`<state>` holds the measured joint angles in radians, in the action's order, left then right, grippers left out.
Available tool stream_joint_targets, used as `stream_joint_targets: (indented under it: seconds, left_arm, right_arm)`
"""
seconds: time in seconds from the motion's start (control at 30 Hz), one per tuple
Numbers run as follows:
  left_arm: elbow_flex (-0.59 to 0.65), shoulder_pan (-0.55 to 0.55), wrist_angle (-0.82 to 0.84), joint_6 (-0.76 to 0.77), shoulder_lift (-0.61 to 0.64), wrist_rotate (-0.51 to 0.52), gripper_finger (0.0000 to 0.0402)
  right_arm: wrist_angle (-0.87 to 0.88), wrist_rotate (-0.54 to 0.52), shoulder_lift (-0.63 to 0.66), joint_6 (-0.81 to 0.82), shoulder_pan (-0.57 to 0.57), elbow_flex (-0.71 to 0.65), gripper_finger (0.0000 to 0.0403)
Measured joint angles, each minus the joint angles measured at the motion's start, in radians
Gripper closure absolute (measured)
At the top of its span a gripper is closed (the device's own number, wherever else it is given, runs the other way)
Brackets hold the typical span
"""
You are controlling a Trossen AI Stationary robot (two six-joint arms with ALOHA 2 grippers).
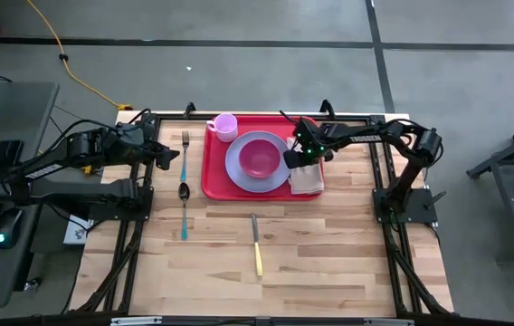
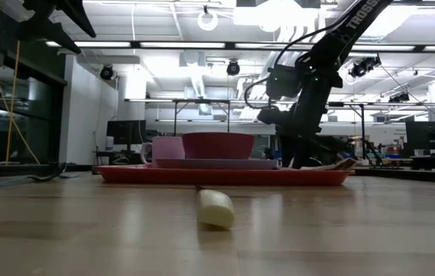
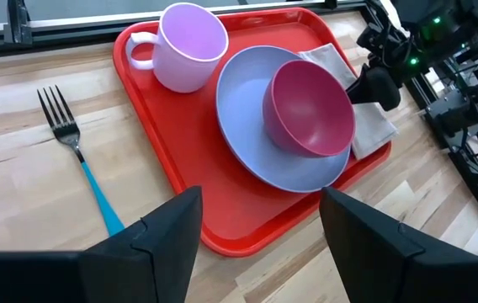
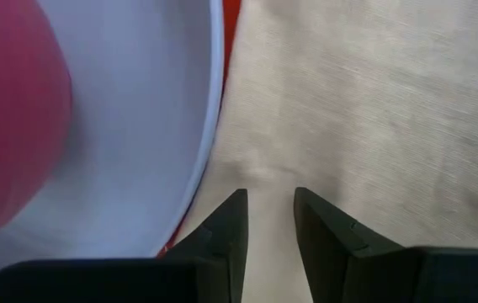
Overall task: Set up tray
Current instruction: Put the white napkin on the red tray to the left of the white plate
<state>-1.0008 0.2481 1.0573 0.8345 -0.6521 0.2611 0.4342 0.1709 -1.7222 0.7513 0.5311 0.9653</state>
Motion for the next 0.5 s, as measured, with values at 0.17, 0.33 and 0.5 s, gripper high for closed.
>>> stream_joint_targets:
  seconds: [0.17, 0.33, 0.5]
  left_arm:
    - [0.000, 0.000, 0.000, 0.000, 0.000, 0.000, 0.0131]
    - [0.000, 0.000, 0.000, 0.000, 0.000, 0.000, 0.0131]
    - [0.000, 0.000, 0.000, 0.000, 0.000, 0.000, 0.0131]
  right_arm:
    - [-0.005, -0.024, 0.000, 0.009, -0.015, 0.000, 0.0325]
    - [-0.005, -0.049, 0.000, 0.012, -0.028, 0.000, 0.0325]
    - [-0.005, -0.071, 0.000, 0.019, -0.040, 0.001, 0.0325]
